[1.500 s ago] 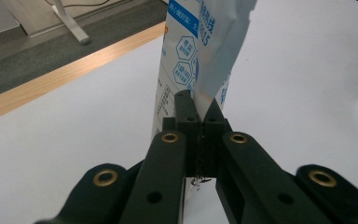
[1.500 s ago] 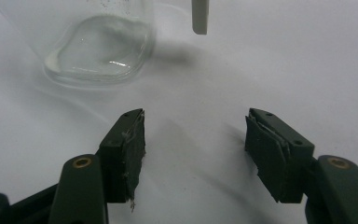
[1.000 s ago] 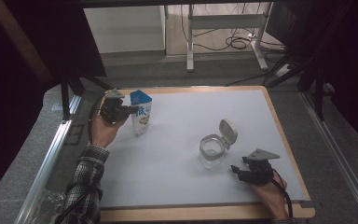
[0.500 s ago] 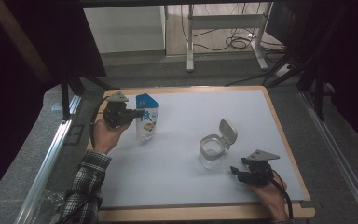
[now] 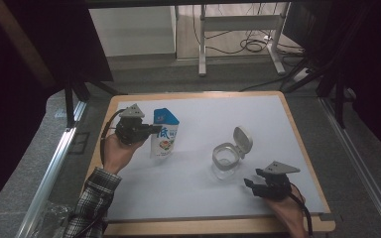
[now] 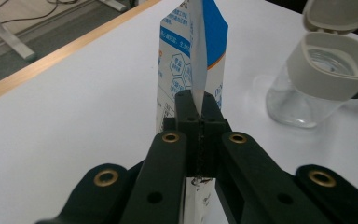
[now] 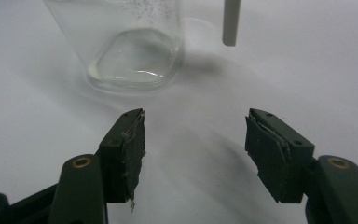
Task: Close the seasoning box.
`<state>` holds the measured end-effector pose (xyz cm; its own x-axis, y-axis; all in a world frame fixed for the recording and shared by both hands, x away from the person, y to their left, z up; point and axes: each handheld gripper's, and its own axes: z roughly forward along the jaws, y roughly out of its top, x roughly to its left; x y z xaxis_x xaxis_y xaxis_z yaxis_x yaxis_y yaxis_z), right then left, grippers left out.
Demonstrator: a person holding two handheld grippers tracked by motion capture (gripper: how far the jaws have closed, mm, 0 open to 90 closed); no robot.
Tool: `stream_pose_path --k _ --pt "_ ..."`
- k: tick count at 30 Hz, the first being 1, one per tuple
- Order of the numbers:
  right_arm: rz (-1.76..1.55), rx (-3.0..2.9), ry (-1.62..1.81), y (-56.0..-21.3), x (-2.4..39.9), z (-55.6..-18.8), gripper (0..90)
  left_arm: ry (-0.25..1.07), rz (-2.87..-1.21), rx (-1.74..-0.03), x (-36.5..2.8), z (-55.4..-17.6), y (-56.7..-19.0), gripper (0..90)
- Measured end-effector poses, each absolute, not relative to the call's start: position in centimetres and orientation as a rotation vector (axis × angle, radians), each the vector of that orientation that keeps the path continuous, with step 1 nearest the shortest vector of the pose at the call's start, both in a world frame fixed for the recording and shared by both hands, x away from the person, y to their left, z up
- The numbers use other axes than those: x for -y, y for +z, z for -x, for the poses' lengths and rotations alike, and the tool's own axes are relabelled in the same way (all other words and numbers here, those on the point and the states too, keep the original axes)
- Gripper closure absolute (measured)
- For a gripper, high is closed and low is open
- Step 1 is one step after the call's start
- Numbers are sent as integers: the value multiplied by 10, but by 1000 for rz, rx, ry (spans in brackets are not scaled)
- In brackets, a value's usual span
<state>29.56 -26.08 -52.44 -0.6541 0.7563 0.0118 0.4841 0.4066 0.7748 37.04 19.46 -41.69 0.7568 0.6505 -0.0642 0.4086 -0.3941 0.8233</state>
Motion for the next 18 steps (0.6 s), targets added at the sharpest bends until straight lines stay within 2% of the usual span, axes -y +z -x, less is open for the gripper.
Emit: stream_pose_path --k 18 --pt "-994 -2387 1122 -526 245 -282 374 318 -2061 -725 -175 -343 -415 900"
